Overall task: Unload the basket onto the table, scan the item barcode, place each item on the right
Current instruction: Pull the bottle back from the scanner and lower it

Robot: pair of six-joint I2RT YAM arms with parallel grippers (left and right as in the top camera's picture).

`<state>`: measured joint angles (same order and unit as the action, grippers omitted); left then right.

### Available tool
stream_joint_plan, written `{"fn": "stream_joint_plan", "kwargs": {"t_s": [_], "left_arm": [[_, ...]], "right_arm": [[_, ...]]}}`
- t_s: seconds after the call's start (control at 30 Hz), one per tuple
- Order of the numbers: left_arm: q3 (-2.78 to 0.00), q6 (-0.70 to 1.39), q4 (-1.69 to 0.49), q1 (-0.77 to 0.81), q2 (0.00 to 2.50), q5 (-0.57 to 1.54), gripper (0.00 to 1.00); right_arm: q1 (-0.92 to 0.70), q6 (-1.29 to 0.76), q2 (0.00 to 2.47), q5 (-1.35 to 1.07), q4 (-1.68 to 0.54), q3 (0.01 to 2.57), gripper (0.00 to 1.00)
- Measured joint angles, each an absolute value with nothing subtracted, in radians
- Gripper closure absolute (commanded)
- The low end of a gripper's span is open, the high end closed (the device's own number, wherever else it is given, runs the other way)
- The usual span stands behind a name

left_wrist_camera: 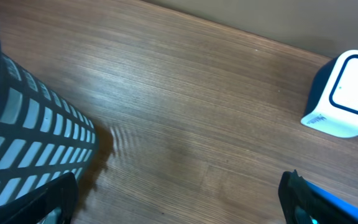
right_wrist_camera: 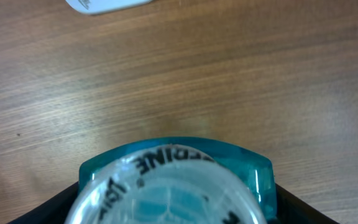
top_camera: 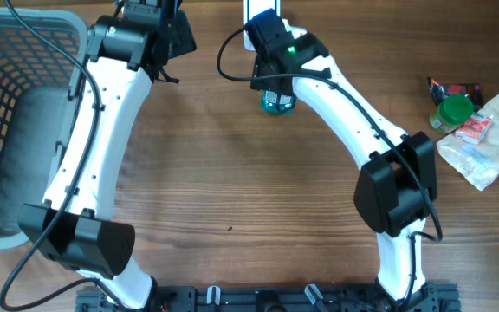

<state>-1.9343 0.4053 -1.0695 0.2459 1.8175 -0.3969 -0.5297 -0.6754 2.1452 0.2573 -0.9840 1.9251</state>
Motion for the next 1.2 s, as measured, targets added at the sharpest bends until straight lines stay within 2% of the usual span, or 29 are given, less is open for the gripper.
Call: {"fn": "stream_joint_plan", "kwargs": {"t_s": [0.13, 0.33, 0.63, 0.73, 1.0, 1.2], "left_arm": [[-1.934, 0.405, -1.069, 0.245, 1.818, -0.400, 0.00], [-1.934, 0.405, -1.069, 0.245, 1.818, -0.400, 0.00], [-1.934, 0.405, -1.069, 0.246, 1.818, -0.408, 0.00], [-1.934, 0.405, -1.069, 0.245, 1.818, -0.426, 0.00], [-1.934, 0.405, -1.069, 0.245, 1.818, -0.438, 0.00], [-1.934, 0.405, -1.069, 0.245, 1.818, -0.438, 0.00]], "right_arm": [[-0.541, -0.707, 2.145, 0.260, -0.991, 1.897, 0.32], [-0.569, -0.715, 2.145, 0.279, -0.964, 1.884, 0.18], [-0.575, -0.719, 2.145, 0.278, -1.008, 1.882, 0.07], [-0.574, -0.718, 2.143, 0.278, -1.014, 1.882, 0.00], [-0.574, -0.737, 2.091, 0.262, -1.055, 1.882, 0.00], [-0.557, -0.849, 2.084, 0.172, -1.187, 1.924, 0.00]]}}
